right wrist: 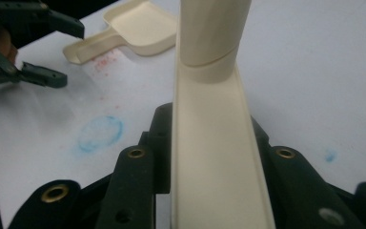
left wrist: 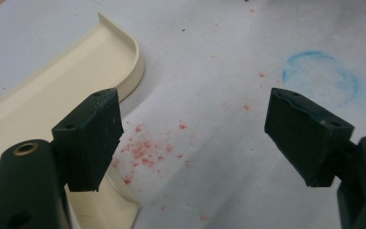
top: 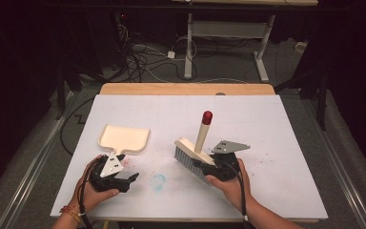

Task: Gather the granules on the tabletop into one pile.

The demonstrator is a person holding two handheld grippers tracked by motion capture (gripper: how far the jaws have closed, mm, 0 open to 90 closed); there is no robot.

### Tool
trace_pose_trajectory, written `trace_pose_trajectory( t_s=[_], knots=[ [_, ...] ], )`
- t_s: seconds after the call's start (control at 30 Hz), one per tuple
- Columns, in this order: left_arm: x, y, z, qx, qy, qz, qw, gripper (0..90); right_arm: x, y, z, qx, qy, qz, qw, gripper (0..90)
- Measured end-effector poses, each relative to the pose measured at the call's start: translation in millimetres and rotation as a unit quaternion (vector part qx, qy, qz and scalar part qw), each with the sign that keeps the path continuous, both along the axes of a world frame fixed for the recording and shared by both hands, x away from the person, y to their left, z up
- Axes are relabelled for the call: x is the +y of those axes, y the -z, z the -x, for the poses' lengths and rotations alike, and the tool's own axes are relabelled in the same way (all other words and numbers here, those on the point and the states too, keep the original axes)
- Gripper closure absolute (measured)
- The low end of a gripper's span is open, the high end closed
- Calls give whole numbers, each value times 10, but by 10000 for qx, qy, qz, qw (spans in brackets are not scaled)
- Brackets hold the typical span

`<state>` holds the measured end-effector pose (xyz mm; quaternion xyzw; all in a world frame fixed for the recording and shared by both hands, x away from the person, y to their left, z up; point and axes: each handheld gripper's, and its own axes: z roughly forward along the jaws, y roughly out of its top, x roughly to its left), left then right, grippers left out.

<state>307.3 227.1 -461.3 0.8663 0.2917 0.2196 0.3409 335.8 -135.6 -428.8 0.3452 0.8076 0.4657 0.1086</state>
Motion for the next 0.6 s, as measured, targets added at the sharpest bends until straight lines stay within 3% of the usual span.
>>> trace_pose_trajectory(
  t_s=[0.23, 0.33, 0.4, 0.47, 0.6],
  knots=[
    [-16, 14, -7, 32, 30, -52, 10000, 196, 333, 91, -17, 96, -99, -179, 9997, 678],
    [-17, 15, -9, 34, 24, -68, 10000, 196, 478, 184, -26, 172, 10, -195, 9997, 678],
    [-15, 15, -10, 28, 23, -58, 10000, 198, 538, 228, -27, 94, 221, -150, 9996, 679],
    [-15, 16, -8, 34, 35, -69, 10000, 198, 541, 246, -44, 14, 373, -116, 9992, 678],
    [-10, 13, 0, 19, 42, -67, 10000, 198, 407, 252, -83, 78, 663, -123, 9977, 678]
  ],
)
